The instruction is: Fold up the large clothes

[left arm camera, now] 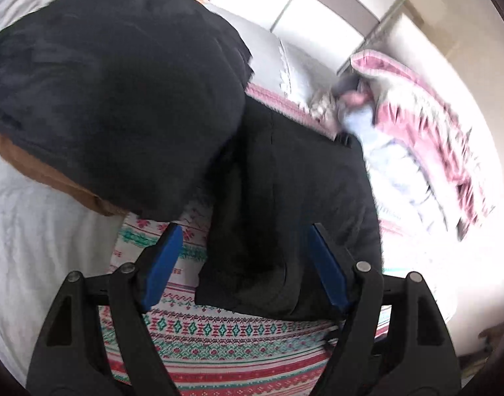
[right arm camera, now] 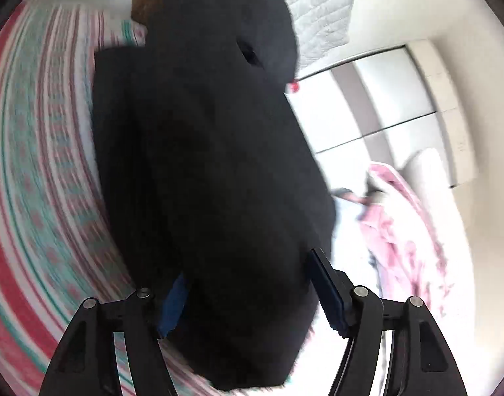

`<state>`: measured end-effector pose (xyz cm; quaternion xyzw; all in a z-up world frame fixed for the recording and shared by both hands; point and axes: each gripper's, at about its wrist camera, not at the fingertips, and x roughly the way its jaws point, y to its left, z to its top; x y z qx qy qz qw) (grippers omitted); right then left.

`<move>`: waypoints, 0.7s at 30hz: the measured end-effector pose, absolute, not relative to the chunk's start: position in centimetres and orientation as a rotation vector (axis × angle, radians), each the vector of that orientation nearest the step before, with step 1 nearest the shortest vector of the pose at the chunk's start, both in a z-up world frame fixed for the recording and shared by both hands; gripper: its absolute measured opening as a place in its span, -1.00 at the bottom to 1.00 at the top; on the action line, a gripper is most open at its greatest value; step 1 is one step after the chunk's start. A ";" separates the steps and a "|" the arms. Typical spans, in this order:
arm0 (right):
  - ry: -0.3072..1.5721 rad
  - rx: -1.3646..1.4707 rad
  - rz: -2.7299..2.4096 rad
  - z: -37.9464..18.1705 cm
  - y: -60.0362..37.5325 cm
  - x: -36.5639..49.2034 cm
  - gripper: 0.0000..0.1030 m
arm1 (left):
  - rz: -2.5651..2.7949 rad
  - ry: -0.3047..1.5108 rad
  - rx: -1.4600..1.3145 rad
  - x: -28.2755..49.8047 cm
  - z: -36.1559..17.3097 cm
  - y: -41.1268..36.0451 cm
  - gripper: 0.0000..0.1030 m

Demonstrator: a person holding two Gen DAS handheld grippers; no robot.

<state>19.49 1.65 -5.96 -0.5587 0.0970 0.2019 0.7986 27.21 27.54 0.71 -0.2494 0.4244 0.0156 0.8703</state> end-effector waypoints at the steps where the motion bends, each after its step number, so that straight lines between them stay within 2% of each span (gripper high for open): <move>1: 0.205 -1.181 0.416 -6.3 1.1 19.7 0.36 | 0.041 0.902 -0.495 27.2 0.1 27.3 0.52; 5: 0.123 -1.259 0.349 -8.1 0.0 19.3 0.28 | 0.104 0.969 -0.413 29.1 -2.5 25.1 0.52; 7: 0.104 -1.287 0.328 -8.8 -0.1 19.1 -0.19 | 0.122 0.976 -0.393 29.9 -3.4 24.4 0.49; 9: 0.084 -1.331 0.280 -9.3 -0.4 19.3 -0.38 | 0.112 0.986 -0.416 30.3 -4.1 24.0 0.30; 11: 0.105 -1.335 0.266 -9.4 -1.1 19.3 -0.42 | 0.079 0.990 -0.426 30.4 -4.2 23.5 0.14; 12: 0.126 -1.325 0.259 -9.3 -1.5 19.6 -0.44 | 0.025 0.988 -0.445 30.4 -4.1 23.2 -0.05; 13: 0.142 -1.327 0.252 -9.3 -1.8 19.8 -0.45 | 0.006 0.993 -0.450 30.4 -4.1 22.9 -0.15; 17: 0.108 -1.414 0.264 -10.7 -1.2 18.8 -0.45 | 0.061 1.005 -0.326 30.4 -4.6 21.4 -0.20; 21: 0.148 -1.430 0.293 -11.9 -1.4 18.0 -0.45 | 0.027 1.000 -0.356 31.1 -5.1 22.3 -0.20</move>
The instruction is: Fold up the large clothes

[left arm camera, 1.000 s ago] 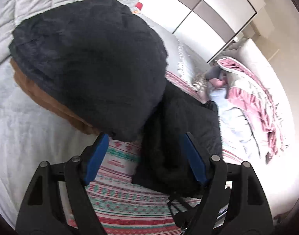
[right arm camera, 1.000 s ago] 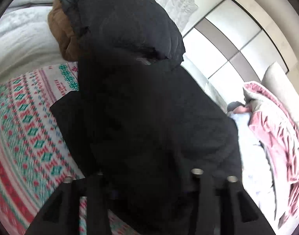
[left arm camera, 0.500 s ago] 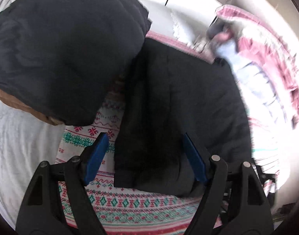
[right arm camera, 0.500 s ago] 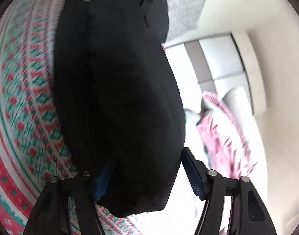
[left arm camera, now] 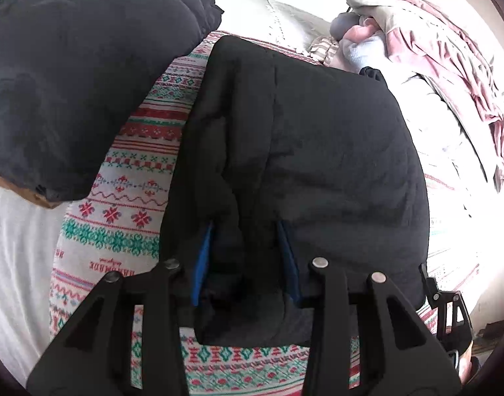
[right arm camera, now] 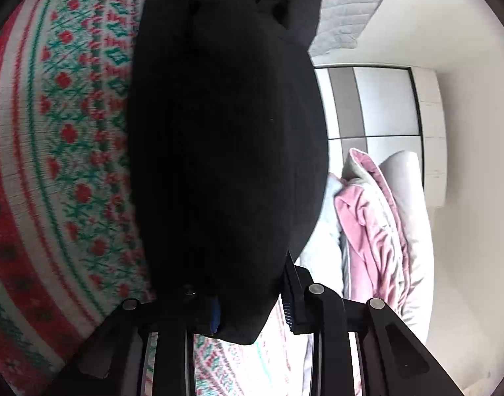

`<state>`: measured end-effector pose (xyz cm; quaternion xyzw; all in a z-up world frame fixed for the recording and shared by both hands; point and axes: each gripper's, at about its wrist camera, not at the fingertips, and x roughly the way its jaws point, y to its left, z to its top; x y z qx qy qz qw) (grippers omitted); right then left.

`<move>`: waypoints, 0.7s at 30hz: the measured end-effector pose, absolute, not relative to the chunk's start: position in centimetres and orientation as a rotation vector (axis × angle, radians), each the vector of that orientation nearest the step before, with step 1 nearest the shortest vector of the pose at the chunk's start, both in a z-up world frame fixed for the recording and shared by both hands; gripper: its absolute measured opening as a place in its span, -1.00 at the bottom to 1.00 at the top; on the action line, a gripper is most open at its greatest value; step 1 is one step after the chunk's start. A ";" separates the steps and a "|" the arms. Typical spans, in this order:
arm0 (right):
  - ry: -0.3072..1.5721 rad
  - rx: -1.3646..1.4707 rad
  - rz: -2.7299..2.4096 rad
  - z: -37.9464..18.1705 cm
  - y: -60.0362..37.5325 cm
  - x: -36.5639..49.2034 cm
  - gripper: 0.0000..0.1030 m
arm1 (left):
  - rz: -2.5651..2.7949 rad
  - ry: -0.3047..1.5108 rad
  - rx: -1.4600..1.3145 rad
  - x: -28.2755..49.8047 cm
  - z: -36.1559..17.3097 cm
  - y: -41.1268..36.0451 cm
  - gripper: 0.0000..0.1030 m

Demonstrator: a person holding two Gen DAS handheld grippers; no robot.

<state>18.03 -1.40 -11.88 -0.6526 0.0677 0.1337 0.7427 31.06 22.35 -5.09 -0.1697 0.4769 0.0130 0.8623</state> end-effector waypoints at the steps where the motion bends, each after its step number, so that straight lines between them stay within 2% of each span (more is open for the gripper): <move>1: 0.164 -1.416 0.303 -11.7 -1.2 18.1 -0.45 | 0.025 0.995 -0.354 31.2 -5.2 22.5 -0.20; 7: 0.254 -1.338 0.337 -11.2 -1.3 19.1 -0.44 | 0.063 0.974 -0.284 32.5 -5.9 21.7 -0.20; 11: 0.227 -1.284 0.323 -10.6 -2.1 20.8 -0.37 | 0.055 0.978 -0.326 32.4 -6.1 22.2 -0.19; 14: 0.236 -1.296 0.379 -9.3 -3.5 18.8 -0.16 | 0.046 0.972 -0.308 32.1 -6.1 22.1 -0.18; 15: 0.292 -1.270 0.436 -8.1 -4.4 17.8 0.03 | 0.043 0.970 -0.312 32.0 -6.0 22.3 -0.18; 16: 0.342 -1.218 0.510 -6.9 -4.8 18.0 0.31 | 0.039 0.968 -0.320 31.9 -6.0 22.4 -0.18; 17: 0.380 -1.146 0.589 -5.4 -5.7 17.8 0.43 | 0.033 0.968 -0.327 31.8 -5.9 22.5 -0.18; 18: 0.406 -1.054 0.666 -3.7 -6.8 17.7 0.49 | 0.029 0.967 -0.336 31.9 -5.9 22.6 -0.18; 21: 0.481 -0.786 0.784 0.8 -9.7 19.2 0.49 | 0.032 0.969 -0.346 31.9 -5.9 22.6 -0.18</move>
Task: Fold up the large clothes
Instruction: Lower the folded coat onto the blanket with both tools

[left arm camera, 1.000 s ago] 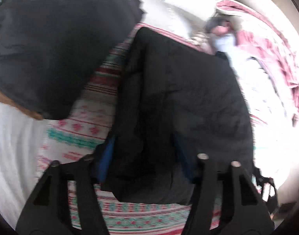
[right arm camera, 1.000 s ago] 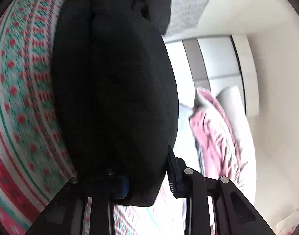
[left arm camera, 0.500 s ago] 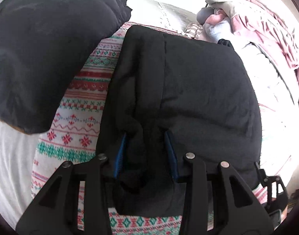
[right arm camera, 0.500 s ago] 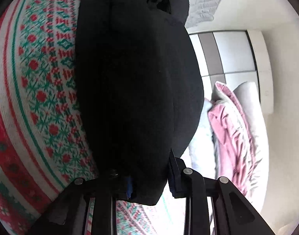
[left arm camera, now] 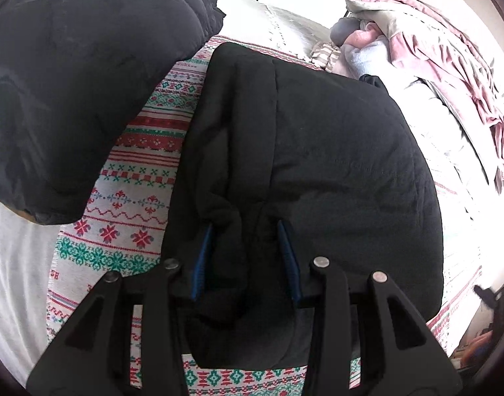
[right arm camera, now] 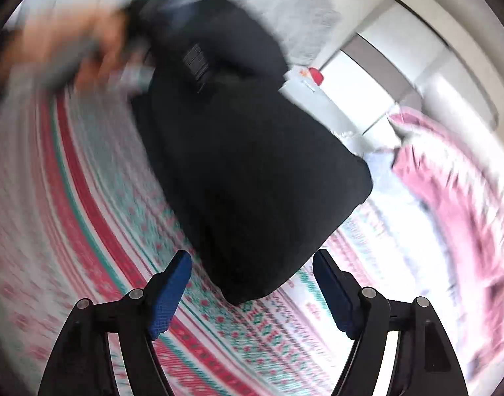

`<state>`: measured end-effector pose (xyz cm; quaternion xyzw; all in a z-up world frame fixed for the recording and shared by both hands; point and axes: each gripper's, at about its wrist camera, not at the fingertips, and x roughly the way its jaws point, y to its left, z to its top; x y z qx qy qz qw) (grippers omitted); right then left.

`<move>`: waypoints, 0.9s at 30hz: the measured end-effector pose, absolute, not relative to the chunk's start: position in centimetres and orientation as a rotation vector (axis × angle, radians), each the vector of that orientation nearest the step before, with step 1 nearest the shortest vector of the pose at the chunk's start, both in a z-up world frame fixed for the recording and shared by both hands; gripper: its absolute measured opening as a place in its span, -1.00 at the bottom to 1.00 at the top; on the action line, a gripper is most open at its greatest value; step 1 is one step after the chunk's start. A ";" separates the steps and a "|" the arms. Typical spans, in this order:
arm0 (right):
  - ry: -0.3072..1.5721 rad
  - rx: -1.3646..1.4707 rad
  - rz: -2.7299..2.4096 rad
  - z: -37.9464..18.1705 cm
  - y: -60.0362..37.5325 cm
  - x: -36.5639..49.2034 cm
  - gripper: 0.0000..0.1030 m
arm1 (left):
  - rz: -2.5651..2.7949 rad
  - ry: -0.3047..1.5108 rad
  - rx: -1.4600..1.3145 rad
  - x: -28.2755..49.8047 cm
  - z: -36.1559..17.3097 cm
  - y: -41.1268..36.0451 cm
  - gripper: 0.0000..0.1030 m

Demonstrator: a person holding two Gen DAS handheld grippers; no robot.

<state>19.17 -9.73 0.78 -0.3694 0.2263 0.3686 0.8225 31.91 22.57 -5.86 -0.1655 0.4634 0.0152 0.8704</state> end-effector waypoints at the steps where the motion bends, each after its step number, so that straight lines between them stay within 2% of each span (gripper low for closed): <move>1: 0.511 -0.671 0.810 2.0 -10.6 20.2 0.49 | 0.035 0.971 -0.342 31.9 -5.8 22.5 -0.18; 3: 0.574 -0.498 0.824 3.2 -11.4 22.4 0.49 | 0.041 0.971 -0.337 31.9 -5.7 22.4 -0.18; 6: 0.641 -0.380 0.817 2.9 -10.8 24.5 0.49 | 0.044 0.971 -0.337 31.9 -5.8 22.3 -0.17; 8: 0.678 -0.324 0.802 2.6 -10.2 25.8 0.40 | 0.042 0.973 -0.336 31.9 -5.8 22.3 -0.17; 9: 0.705 -0.288 0.808 2.2 -9.7 26.5 0.09 | 0.041 0.974 -0.333 31.8 -5.8 22.3 -0.17; 10: 0.728 -0.276 0.819 1.4 -9.4 26.7 -0.37 | 0.041 0.976 -0.332 31.8 -5.8 22.3 -0.17; 11: 0.771 -0.268 0.823 0.7 -8.8 27.2 -0.52 | 0.040 0.976 -0.332 31.8 -5.8 22.4 -0.17; 19: 0.890 -0.298 0.768 -3.2 -7.2 28.7 -0.57 | 0.019 0.997 -0.325 31.6 -4.7 22.9 -0.15; 25: 0.960 -0.174 0.768 -3.5 -7.7 30.0 -0.57 | -0.041 0.825 -0.361 29.6 2.1 23.6 -0.16; 27: 0.972 -0.151 0.764 -3.5 -7.9 30.3 -0.57 | -0.087 0.815 -0.340 29.3 2.8 22.4 -0.15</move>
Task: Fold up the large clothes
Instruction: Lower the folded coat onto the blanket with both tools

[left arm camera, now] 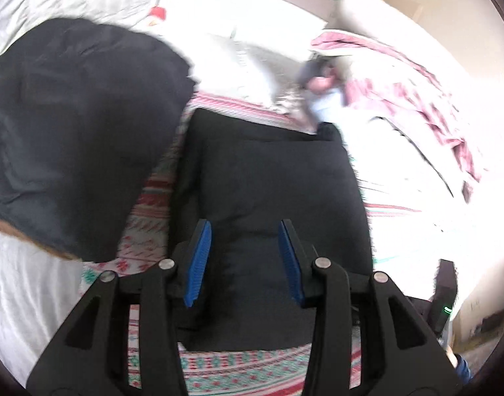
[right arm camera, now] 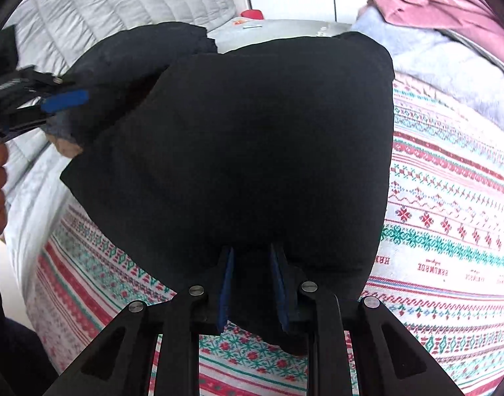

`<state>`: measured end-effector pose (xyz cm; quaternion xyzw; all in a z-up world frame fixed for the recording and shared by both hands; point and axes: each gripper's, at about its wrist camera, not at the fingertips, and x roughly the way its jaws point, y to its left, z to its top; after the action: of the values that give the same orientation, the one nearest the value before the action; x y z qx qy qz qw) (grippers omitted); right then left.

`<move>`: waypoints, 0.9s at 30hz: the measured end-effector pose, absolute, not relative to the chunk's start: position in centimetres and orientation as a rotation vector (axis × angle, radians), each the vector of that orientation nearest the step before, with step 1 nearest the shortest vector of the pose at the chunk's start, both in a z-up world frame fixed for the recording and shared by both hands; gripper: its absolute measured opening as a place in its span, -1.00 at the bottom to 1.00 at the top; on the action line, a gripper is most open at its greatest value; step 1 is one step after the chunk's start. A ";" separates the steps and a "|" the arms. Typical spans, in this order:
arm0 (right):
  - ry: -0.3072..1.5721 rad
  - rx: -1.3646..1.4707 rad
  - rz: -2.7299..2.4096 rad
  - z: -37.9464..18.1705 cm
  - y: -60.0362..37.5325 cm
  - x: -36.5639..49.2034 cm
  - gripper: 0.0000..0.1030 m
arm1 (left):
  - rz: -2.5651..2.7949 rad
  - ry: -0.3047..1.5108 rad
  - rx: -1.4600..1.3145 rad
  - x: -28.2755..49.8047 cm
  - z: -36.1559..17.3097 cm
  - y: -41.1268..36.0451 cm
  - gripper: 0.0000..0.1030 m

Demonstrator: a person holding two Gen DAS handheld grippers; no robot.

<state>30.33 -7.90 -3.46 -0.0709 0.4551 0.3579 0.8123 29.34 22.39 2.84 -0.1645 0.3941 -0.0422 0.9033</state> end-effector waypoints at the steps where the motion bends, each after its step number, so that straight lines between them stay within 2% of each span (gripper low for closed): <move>1: 0.975 -0.144 0.764 -3.5 -7.9 30.4 -0.57 | -0.104 0.826 -0.311 29.4 2.7 21.4 -0.15; 6: 0.984 -0.127 0.784 -4.2 -7.8 30.4 -0.57 | -0.055 0.943 -0.251 31.7 -1.7 19.0 -0.15; 10: 0.995 -0.100 0.804 -4.1 -8.8 30.9 -0.57 | 0.002 0.998 -0.309 33.3 -5.4 20.1 -0.38; 16: 0.965 -0.087 0.869 -0.7 -9.9 31.4 -0.48 | -0.006 1.005 -0.354 34.0 -2.1 19.9 -0.36; 19: 0.871 -0.026 0.850 2.6 -11.2 33.3 -0.44 | -0.039 0.990 -0.342 36.0 -0.2 19.6 -0.31; 22: 0.849 -0.022 0.810 4.1 -11.1 37.0 -0.44 | -0.033 1.009 -0.318 38.4 0.7 19.4 -0.19; 27: 0.929 0.102 0.738 3.0 -10.0 47.0 -0.44 | -0.007 1.059 -0.340 44.5 -0.3 19.8 -0.18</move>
<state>46.97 -10.03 3.00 0.0482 0.4375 0.3478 0.8279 44.50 19.77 -0.27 -0.1612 0.5025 -0.0033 0.8494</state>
